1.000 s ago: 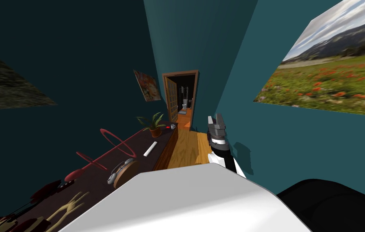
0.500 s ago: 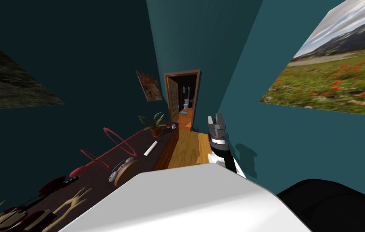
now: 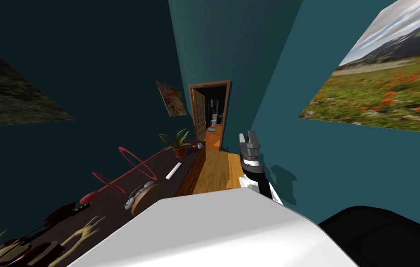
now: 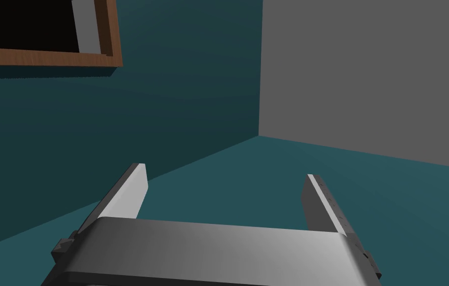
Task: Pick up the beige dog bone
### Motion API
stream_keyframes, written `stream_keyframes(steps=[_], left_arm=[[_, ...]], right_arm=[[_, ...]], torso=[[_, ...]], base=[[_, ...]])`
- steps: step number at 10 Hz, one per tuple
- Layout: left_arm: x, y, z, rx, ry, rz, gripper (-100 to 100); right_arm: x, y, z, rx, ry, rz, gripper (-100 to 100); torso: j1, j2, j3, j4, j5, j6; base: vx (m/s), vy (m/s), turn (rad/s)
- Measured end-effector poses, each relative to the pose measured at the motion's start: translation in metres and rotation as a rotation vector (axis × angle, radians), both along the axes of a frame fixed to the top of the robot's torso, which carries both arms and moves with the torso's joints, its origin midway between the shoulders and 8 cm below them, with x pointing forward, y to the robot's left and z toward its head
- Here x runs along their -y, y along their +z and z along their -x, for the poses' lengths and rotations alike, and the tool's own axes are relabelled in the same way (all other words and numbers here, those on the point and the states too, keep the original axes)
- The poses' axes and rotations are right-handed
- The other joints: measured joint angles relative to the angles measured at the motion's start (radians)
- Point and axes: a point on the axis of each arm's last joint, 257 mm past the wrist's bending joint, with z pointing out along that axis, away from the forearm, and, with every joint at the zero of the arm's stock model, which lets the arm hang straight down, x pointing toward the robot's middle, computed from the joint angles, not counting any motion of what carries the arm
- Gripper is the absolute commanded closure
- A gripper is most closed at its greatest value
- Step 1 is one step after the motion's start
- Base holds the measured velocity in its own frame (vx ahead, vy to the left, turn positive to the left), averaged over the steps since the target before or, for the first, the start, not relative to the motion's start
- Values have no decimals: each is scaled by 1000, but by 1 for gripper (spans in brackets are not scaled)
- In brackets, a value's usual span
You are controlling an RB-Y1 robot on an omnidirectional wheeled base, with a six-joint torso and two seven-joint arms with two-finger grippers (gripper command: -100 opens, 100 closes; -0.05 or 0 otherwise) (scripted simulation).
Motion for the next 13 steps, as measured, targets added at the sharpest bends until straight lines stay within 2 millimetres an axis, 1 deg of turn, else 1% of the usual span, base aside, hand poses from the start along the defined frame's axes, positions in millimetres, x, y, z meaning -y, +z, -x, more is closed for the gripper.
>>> stream_keyframes(steps=[1, 2, 4, 8, 13], left_arm=[[0, 0, 0, 0, 0, 0, 0], [0, 0, 0, 0, 0, 0, 100], [8, -1, 12, -20, -2, 2, 100], [18, 6, 21, -24, 17, -2, 100], [33, 9, 33, -18, 52, -1, 100]], right_arm=[[0, 0, 0, 0, 0, 0, 0], [0, 0, 0, 0, 0, 0, 0], [0, 0, 0, 0, 0, 0, 0], [0, 0, 0, 0, 0, 0, 0], [0, 0, 0, 0, 0, 0, 0]], torso=[[0, 0, 0, 0, 0, 0], [0, 0, 0, 0, 0, 0], [2, 2, 1, 0, 0, 1], [0, 1, 0, 0, -1, 1], [-1, 1, 1, 0, -2, 0]], base=[[0, 0, 0], [-15, 17, -106], [-27, 40, -101], [-19, 22, -64], [-19, 23, -70]])
